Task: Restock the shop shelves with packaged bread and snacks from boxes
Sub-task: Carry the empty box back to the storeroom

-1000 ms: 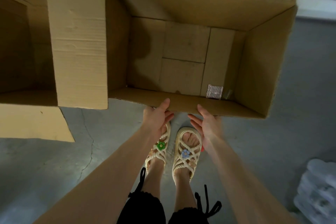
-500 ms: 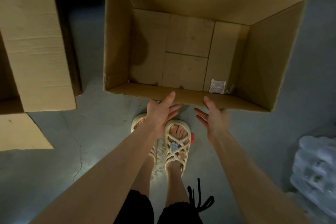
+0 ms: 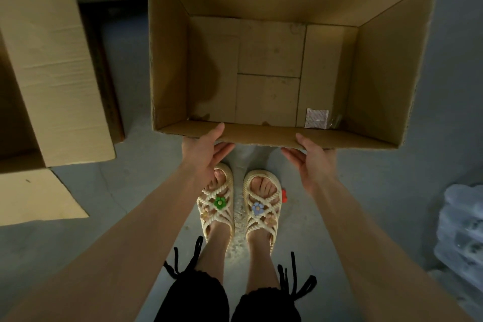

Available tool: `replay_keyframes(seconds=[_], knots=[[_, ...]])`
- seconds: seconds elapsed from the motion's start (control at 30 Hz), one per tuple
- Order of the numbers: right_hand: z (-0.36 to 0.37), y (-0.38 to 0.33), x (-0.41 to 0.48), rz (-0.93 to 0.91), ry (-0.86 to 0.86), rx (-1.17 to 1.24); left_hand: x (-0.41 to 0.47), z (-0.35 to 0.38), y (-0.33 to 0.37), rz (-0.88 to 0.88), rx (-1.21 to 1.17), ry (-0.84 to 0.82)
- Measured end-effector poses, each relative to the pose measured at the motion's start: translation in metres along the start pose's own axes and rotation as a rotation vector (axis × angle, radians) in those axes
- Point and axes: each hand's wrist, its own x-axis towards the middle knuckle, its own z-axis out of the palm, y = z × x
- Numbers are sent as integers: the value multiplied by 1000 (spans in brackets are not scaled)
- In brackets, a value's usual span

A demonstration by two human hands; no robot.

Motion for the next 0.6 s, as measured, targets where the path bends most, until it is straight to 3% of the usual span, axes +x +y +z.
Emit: replay_keyframes(seconds=[0.6], knots=[[-28,-59,-136,-48,-18,-29,-154,-8,16,55,-118,-21]])
